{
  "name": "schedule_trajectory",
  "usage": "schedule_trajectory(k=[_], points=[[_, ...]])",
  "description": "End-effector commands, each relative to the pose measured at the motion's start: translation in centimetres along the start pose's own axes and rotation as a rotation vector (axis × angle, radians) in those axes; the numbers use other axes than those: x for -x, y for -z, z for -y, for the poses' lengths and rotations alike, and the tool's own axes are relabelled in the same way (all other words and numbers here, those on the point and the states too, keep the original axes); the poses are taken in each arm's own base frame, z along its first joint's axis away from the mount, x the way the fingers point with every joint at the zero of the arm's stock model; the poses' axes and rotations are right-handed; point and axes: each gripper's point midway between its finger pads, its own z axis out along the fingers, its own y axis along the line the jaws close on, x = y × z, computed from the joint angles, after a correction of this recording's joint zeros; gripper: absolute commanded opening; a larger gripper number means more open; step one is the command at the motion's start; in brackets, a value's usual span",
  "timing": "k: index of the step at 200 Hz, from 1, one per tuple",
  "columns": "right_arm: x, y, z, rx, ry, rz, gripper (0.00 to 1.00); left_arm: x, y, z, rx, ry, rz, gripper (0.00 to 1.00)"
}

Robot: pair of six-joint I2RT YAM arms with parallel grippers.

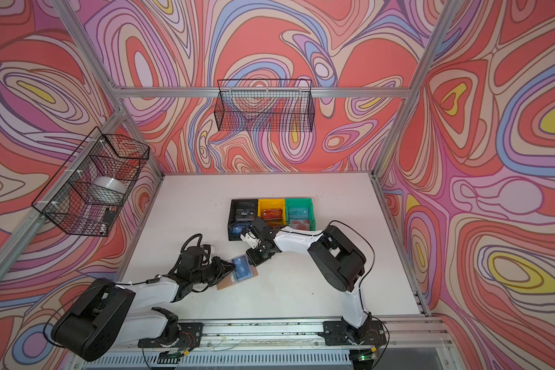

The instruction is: Take the credit cards out of the card holder

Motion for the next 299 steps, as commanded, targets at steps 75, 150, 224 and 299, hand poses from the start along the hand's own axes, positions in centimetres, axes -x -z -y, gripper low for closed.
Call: schedule_trajectory(k=[75,150,224,299], points=[[-0.5,-1.3,0.1,0.019,-0.017,-0.029,0.14,0.1,-0.2,1.1,-0.032,-0.004,-0.002,0.14],[-0.2,-0.8,-0.2,0.023,-0.016,-0.021,0.14,-0.1,-0.2,1.1,-0.034,-0.005,-0.006,0.09],[0.7,0.8,-0.9,0.018,-0.002,0.013,0.14,-0.3,0.0,0.8,-0.032,-0.005,-0.010,0.04],[0.8,1.5,-1.2,0.027,-0.001,0.025,0.14,-0.9,0.7,-0.4,0.006,-0.015,-0.005,0.00]])
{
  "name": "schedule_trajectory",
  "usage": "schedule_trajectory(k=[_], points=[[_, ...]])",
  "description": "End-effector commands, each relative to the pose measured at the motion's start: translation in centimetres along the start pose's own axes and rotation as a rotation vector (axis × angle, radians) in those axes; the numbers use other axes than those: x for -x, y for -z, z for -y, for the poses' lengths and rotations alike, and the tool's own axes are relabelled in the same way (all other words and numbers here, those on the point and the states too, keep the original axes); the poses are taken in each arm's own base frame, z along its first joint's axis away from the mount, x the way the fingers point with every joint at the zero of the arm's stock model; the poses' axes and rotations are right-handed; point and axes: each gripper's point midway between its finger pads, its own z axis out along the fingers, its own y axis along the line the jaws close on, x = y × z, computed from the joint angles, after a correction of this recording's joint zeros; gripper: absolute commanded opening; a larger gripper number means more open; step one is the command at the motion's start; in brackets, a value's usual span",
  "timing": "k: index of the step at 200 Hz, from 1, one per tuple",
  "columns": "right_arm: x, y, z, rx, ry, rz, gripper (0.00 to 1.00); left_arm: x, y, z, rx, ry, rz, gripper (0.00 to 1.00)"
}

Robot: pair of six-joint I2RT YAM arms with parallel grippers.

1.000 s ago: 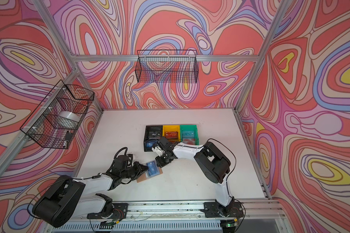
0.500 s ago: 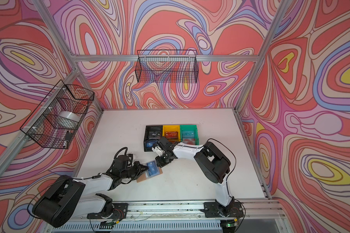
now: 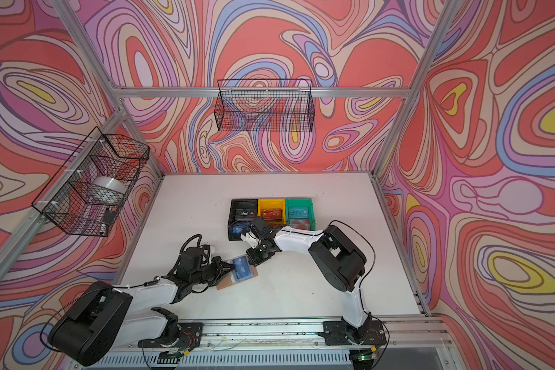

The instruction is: Take the credit cards out of the card holder

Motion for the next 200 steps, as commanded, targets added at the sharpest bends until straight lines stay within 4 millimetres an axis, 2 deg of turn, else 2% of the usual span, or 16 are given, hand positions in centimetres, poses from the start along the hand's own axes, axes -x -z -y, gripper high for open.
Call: schedule_trajectory(k=[1,63,100,156,176,200], points=[[0.8,1.3,-1.1,0.018,0.015,0.034,0.14,-0.6,0.3,-0.8,0.027,-0.005,-0.007,0.00],[0.9,1.5,-1.3,0.026,0.014,0.041,0.14,-0.7,2.0,-2.8,0.139,-0.022,0.033,0.00],[1.2,1.7,-2.4,0.076,0.024,0.045,0.14,-0.7,2.8,-3.8,0.187,-0.025,0.058,0.00],[1.1,1.2,-6.2,0.193,0.105,0.031,0.15,-0.8,2.3,-3.8,0.181,-0.018,0.041,0.00],[1.1,0.9,-6.7,0.221,0.099,0.031,0.15,-0.8,2.0,-3.7,0.174,-0.018,0.034,0.00],[0.9,0.4,-6.3,0.212,0.088,0.020,0.15,-0.8,2.0,-3.7,0.172,-0.017,0.030,0.00]])
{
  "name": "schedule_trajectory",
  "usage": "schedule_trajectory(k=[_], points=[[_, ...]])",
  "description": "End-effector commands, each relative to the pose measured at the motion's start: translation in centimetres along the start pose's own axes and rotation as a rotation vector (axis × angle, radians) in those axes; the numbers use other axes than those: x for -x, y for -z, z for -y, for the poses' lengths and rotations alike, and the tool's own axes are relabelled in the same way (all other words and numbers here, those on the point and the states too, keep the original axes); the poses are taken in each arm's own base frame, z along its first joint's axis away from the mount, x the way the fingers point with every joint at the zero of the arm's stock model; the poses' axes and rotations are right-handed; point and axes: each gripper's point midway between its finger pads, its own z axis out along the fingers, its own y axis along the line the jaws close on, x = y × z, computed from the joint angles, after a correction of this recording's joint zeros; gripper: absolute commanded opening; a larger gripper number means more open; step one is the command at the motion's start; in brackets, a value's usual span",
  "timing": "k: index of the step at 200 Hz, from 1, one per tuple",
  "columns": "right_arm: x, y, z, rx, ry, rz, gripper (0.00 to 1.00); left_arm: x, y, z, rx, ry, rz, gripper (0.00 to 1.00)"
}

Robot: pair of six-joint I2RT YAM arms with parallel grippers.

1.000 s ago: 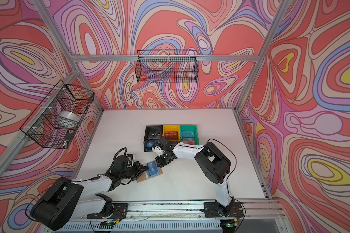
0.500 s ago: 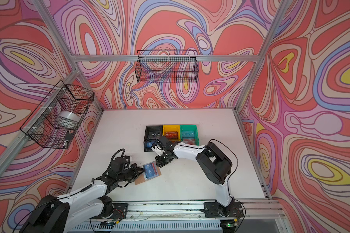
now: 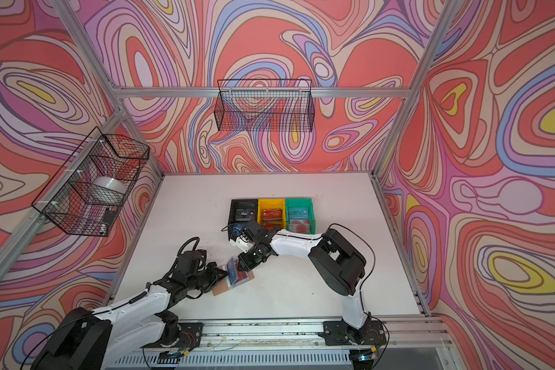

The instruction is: Take the credit cards out of the card holder

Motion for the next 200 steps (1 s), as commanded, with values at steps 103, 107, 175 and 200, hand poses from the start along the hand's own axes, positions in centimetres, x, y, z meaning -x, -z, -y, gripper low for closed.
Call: schedule_trajectory(k=[103,107,175,200], points=[[1.4,2.8,2.2,-0.213,0.036,0.053,0.15,-0.1,1.1,-0.8,0.030,-0.012,0.028,0.00],[1.5,2.9,2.3,-0.219,0.039,0.053,0.15,-0.1,1.1,-0.8,0.031,-0.012,0.030,0.00],[1.5,2.1,1.6,-0.160,0.036,0.043,0.15,-0.1,0.8,-0.6,-0.002,0.004,0.032,0.00],[1.1,0.8,1.8,-0.127,0.018,0.027,0.12,-0.1,0.7,-0.3,-0.017,0.004,0.028,0.00]])
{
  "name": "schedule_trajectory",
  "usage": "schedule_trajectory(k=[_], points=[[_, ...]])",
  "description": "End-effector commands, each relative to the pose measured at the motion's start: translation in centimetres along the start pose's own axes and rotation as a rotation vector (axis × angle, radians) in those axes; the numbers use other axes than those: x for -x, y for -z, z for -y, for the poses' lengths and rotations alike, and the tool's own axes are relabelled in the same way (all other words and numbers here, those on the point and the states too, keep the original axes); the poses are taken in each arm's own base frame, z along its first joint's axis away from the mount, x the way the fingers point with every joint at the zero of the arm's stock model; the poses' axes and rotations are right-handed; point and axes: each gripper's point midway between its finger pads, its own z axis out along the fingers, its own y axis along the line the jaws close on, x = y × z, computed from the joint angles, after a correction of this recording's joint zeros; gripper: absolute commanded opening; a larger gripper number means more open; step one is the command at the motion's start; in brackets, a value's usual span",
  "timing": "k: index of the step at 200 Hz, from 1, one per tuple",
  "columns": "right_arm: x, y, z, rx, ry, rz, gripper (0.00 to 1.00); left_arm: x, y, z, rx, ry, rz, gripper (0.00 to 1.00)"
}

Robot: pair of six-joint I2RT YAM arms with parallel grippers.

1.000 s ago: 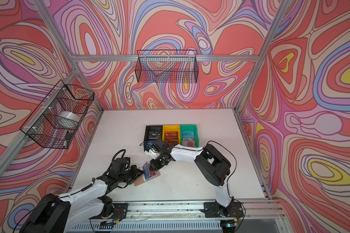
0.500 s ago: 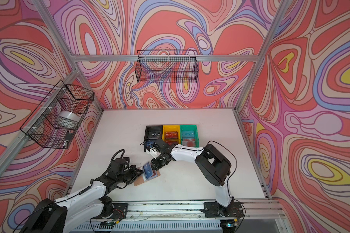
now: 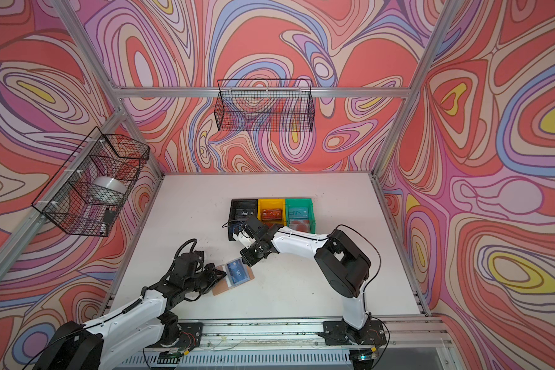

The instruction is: Take the credit cards out of the card holder

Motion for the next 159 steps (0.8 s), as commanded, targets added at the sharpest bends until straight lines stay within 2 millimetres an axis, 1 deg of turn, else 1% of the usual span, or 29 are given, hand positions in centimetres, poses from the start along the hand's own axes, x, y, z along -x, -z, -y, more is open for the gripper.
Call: schedule_trajectory(k=[1,24,54,63,99,123,159], points=[[-0.1,-1.2,-0.2,0.042,-0.009,-0.010,0.12,0.0,-0.2,-0.1,-0.010,0.006,0.003,0.00],[-0.6,-2.2,0.1,0.048,-0.020,-0.028,0.10,0.0,-0.1,0.1,-0.022,0.007,0.004,0.00],[-1.3,-3.1,0.6,0.048,-0.032,-0.050,0.10,0.0,0.0,0.4,-0.035,0.006,0.012,0.00],[-1.6,-3.3,0.7,0.044,-0.036,-0.056,0.10,0.1,0.1,0.4,-0.037,0.008,0.016,0.02],[-2.3,-3.9,1.5,0.016,-0.047,-0.076,0.09,0.2,0.2,0.9,-0.071,0.011,0.028,0.08],[-2.6,-4.1,1.6,0.015,-0.052,-0.086,0.09,0.3,0.2,1.3,-0.095,0.010,0.031,0.12],[-2.8,-4.5,1.8,0.017,-0.057,-0.095,0.09,0.2,0.1,1.9,-0.128,0.007,0.021,0.12]])
